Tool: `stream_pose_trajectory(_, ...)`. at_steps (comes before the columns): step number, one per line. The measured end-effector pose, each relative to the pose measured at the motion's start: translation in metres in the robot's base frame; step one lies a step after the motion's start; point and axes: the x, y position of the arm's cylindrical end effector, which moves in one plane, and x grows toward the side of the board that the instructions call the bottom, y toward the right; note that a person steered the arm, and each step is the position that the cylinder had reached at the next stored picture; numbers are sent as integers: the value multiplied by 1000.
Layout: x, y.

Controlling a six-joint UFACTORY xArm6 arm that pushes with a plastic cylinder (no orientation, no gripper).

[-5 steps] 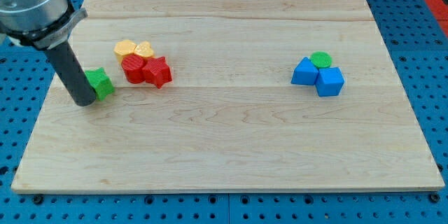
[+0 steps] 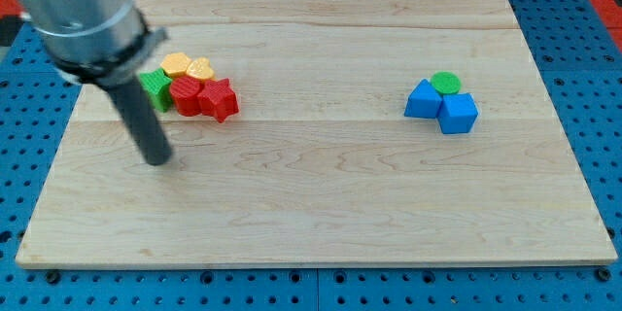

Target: Move blue triangle on bottom right side of green star

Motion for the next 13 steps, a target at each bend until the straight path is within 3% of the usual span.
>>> stream_pose_trajectory(1, 1, 55)
stream_pose_trajectory(3, 13, 234)
stream_pose_trajectory(4, -1, 312)
stream_pose_trajectory(5, -24, 350)
stream_pose_trajectory(7, -76, 332)
stream_pose_trajectory(8, -72, 206)
stream_pose_trajectory(10, -104, 217)
stream_pose_trajectory(12, -108, 122)
stream_pose_trajectory(13, -96, 121)
